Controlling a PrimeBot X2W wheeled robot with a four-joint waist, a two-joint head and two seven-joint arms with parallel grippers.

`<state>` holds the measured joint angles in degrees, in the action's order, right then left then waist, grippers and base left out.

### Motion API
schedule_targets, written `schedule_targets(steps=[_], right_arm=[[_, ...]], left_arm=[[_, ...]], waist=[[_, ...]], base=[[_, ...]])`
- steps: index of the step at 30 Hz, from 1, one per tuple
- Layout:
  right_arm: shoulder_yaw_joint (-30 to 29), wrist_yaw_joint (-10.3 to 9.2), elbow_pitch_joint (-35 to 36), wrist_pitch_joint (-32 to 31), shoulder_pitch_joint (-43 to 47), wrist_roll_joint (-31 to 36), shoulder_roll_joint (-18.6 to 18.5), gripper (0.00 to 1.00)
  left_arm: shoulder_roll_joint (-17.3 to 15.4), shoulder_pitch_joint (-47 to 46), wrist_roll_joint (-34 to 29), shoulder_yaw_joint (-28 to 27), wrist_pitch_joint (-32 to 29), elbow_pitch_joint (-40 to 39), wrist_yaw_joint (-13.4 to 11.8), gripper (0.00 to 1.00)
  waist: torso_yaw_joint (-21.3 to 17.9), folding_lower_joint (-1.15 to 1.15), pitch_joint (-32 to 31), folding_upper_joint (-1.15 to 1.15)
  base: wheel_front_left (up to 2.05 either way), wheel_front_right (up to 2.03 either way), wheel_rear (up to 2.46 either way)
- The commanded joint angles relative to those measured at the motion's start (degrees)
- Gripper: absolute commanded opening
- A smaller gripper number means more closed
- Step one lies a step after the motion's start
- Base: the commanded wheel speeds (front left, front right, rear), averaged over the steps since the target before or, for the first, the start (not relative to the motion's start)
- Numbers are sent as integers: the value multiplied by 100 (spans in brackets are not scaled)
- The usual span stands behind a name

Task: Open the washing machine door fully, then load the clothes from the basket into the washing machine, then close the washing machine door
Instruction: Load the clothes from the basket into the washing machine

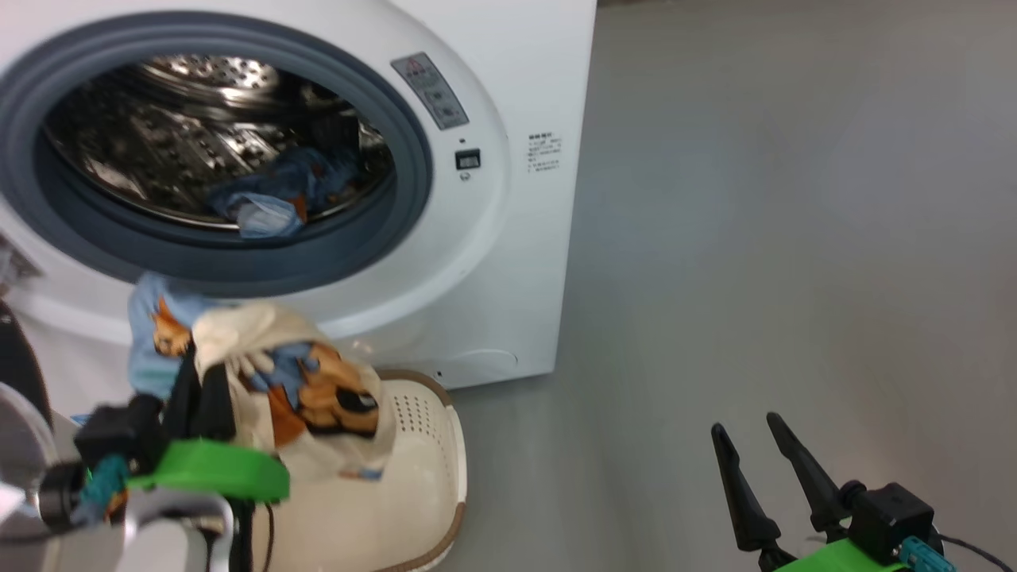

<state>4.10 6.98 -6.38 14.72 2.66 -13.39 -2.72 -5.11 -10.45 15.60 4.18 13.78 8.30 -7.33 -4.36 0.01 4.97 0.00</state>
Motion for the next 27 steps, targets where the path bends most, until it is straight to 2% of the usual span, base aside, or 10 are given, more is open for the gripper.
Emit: schedule_targets(steps=[1, 11, 12, 20, 24, 27], right_arm=[[192, 51, 163, 28, -291, -45, -18, 100], [464, 51, 188, 28, -672, -145, -17, 100], [464, 51, 188, 28, -672, -145, -17, 100], [755, 51, 199, 28, -832, -117, -16, 100], [919, 51, 196, 28, -945, -118, -16, 100], [1035, 51, 250, 28, -1041, -151, -16, 100]], left_arm=[[-190, -605, -98, -181, -23, 88, -24, 0], [-633, -2739, -185, -297, -10, 1906, 58, 0], [-633, -2739, -185, -297, -10, 1906, 58, 0], [-1065, -4210, -273, -355, 75, 3363, 167, 0], [-1267, -4775, -305, -408, 95, 3981, 105, 0], [-1451, -5169, -478, -266, 105, 4315, 152, 0]], waist=[[-292, -1, 499, 0], [-730, -1, 1285, 0], [-730, -1, 1285, 0], [-975, -1, 1963, 0], [-1090, -1, 2264, 0], [-1197, -1, 2438, 0]], base=[[0, 0, 0], [0, 0, 0], [0, 0, 0], [0, 0, 0], [0, 0, 0], [0, 0, 0]])
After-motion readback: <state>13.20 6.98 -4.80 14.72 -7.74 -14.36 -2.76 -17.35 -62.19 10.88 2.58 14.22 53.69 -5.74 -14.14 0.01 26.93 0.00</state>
